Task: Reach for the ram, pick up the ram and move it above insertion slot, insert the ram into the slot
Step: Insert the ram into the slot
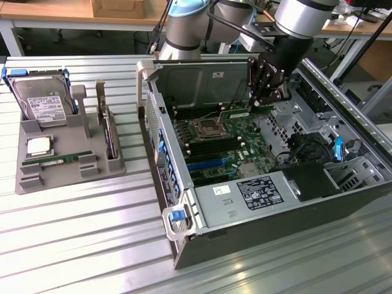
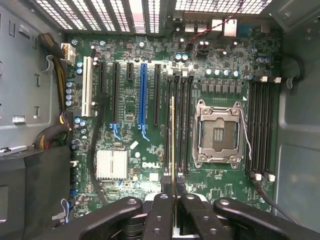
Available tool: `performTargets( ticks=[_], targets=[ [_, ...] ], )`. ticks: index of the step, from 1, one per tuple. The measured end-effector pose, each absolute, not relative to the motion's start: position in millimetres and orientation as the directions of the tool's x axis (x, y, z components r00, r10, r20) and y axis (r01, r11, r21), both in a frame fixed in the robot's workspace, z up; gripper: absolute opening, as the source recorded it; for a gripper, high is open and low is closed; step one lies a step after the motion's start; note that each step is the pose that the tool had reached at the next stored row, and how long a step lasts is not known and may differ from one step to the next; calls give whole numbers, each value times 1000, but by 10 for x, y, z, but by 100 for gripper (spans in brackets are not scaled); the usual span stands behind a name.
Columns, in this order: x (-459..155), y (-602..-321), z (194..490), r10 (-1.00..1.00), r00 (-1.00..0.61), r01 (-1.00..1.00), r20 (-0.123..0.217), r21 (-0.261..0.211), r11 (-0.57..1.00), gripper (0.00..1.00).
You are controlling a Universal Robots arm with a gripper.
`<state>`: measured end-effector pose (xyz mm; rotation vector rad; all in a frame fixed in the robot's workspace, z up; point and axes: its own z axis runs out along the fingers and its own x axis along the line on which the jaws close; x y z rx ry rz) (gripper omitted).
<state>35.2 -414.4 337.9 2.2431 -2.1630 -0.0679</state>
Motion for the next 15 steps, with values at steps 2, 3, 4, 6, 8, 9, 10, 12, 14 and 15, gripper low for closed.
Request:
performTargets(
  ticks=[2,3,4,6,8,9,10,12,14,15],
  targets=[
    [348,-4145,3365,-999,36,-998,-14,48,-37,12],
    [347,-4145,3361,-999,36,-998,-14,48,-37,12],
    [346,-4145,3356,-999,36,-998,-14,48,-37,12],
    [343,-4145,3344,-999,36,-998,-14,48,-37,12],
    [339,-4145,3323,-999,36,-998,-14,48,-37,12],
    [338,-4145,3319,-999,36,-998,-14,48,-37,12],
    [338,-4145,3314,-999,36,-998,-14,48,-37,12],
    [335,-4145,3304,-999,36,-998,-14,48,-37,12],
    [331,-4145,3288,-999,36,-998,-14,48,-37,12],
    [330,-4145,3283,-999,36,-998,-14,48,-37,12]
  ],
)
